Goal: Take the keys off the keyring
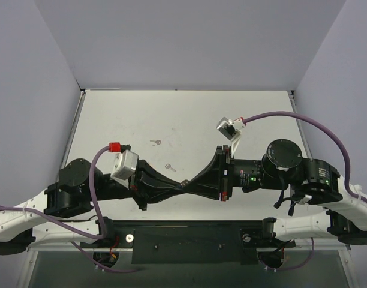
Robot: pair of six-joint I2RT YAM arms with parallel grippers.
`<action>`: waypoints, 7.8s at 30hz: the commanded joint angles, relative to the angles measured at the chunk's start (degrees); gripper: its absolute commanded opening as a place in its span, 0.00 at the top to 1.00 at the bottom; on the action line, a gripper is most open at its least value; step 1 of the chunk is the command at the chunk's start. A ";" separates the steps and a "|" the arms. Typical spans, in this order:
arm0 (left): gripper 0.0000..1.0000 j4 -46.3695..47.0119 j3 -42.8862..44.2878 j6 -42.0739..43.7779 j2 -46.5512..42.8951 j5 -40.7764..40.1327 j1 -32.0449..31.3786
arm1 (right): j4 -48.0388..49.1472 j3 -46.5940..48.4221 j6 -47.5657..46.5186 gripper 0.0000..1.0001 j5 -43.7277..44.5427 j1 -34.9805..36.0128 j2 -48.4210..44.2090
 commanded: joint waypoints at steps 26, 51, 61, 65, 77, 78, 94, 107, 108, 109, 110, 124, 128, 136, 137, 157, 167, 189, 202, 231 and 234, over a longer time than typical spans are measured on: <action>1.00 -14.52 4.52 -8.00 2.73 3.56 -0.16 | -8.33 1.06 -5.24 1.00 4.28 0.38 1.89; 1.00 15.62 -8.84 -32.79 -2.72 18.50 3.10 | 2.30 -1.48 -16.22 1.00 -2.40 8.72 -0.66; 1.00 31.52 -12.18 -41.57 -2.10 20.96 3.18 | 4.07 -0.70 -19.83 1.00 -6.09 10.92 -0.48; 1.00 37.14 -13.59 -45.18 -2.02 20.96 3.18 | 3.98 0.18 -20.36 1.00 -8.81 11.10 -0.22; 1.00 46.52 -15.27 -50.39 -0.08 20.97 3.18 | 8.38 -0.78 -18.25 1.00 -15.17 11.19 -1.62; 1.00 44.39 -15.00 -48.81 -0.08 20.35 3.18 | 8.11 -0.96 -18.16 1.00 -14.45 11.19 -1.89; 0.34 5.65 -8.59 -31.41 -4.39 7.62 3.18 | 5.92 -3.25 -13.59 1.00 4.09 11.19 -4.88; 0.28 -5.73 -3.84 -15.32 -5.45 -4.17 2.83 | 1.61 -3.33 -10.16 1.00 11.92 11.19 -3.30; 0.28 -5.55 -3.84 -14.09 -5.27 -4.52 2.57 | 1.35 -3.51 -9.64 1.00 11.92 11.19 -3.30; 0.28 -5.46 -3.75 -13.30 -5.18 -5.13 2.48 | 1.26 -3.60 -9.38 1.00 13.58 11.10 -3.03; 0.27 -5.46 -3.75 -11.63 -4.83 -5.40 2.13 | 0.91 -3.60 -8.76 1.00 14.46 11.10 -2.94; 0.27 -6.26 -2.87 4.28 -2.19 -17.35 -3.41 | -8.41 -3.25 2.40 1.00 26.07 7.41 -2.68; 0.29 -4.67 -2.70 6.13 -2.02 -17.88 -4.02 | -9.03 -3.60 3.02 1.00 25.81 7.06 -2.77; 0.31 -3.71 -1.64 8.33 -0.08 -17.18 -4.55 | -8.94 -4.13 3.37 1.00 24.76 7.06 -2.94; 0.31 -3.44 -1.64 8.77 0.27 -17.27 -4.72 | -8.94 -4.21 3.37 1.00 24.75 6.97 -2.94; 0.79 -0.54 -1.64 12.91 1.50 -17.36 -6.05 | -6.22 -5.18 3.02 1.00 17.90 7.06 -2.42; 1.00 -0.36 -1.11 9.66 -1.40 -10.51 -5.96 | -1.13 -9.66 -1.28 1.00 6.85 7.06 -4.43; 1.00 -3.45 9.79 -18.81 8.97 31.75 -2.62 | -10.43 -0.61 -21.41 1.00 -7.85 8.90 -0.92; 1.00 14.22 1.44 -29.63 3.27 31.34 6.08 | -15.69 5.18 -24.22 1.00 15.85 22.86 1.80; 1.00 22.49 -14.99 -48.18 -13.96 -13.48 11.97 | -19.40 8.79 -22.21 1.00 45.58 38.52 10.06; 1.00 21.44 -15.26 -48.97 -15.11 -16.82 11.97 | -20.89 9.23 -21.94 1.00 46.90 38.78 11.03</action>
